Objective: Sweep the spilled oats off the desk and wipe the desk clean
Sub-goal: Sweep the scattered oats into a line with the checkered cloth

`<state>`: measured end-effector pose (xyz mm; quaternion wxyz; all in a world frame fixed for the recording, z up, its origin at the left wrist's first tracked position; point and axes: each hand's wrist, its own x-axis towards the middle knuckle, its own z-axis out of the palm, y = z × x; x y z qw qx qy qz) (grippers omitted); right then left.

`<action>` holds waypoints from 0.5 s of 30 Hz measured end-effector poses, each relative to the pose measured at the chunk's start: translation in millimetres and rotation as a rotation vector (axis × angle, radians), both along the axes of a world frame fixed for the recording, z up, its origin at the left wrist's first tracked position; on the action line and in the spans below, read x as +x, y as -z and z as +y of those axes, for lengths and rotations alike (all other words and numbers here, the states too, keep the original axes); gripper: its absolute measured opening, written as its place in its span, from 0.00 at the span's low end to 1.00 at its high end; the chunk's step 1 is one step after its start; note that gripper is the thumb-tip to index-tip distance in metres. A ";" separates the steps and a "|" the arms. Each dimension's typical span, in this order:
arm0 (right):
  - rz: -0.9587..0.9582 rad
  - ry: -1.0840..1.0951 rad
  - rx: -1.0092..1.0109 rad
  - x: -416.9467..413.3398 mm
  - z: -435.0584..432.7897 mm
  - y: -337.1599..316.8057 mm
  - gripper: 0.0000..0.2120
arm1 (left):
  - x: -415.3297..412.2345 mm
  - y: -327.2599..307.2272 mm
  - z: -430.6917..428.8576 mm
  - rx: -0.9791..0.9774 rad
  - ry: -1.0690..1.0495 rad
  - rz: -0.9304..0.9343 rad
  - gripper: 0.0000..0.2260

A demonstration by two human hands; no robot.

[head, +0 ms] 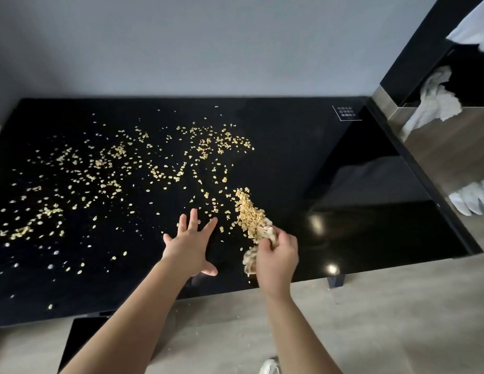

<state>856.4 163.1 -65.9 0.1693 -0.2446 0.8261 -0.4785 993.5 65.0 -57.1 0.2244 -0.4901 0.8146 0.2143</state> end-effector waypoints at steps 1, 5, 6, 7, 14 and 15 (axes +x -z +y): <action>0.007 0.020 -0.023 -9.9 -1.1 -3.8 0.10 | -0.1 -0.4 -3.2 0.000 -0.007 0.003 0.53; 0.112 0.079 0.014 -61.6 -21.2 -6.7 0.12 | -4.0 -3.2 -23.6 0.006 -0.043 0.009 0.51; 0.138 0.075 0.066 -73.6 -28.9 -3.4 0.13 | -5.6 -3.3 -29.9 0.014 -0.056 0.011 0.51; 0.157 0.059 0.123 -83.3 -36.7 0.3 0.13 | -7.5 -3.4 -36.5 0.021 -0.073 0.012 0.51; 0.219 -0.386 0.227 -74.4 -103.0 7.9 0.06 | -22.1 -2.4 -85.1 0.029 -0.190 0.022 0.50; 0.199 -0.434 0.224 -74.9 -108.4 7.5 0.05 | -24.2 -1.7 -89.3 0.031 -0.201 0.026 0.50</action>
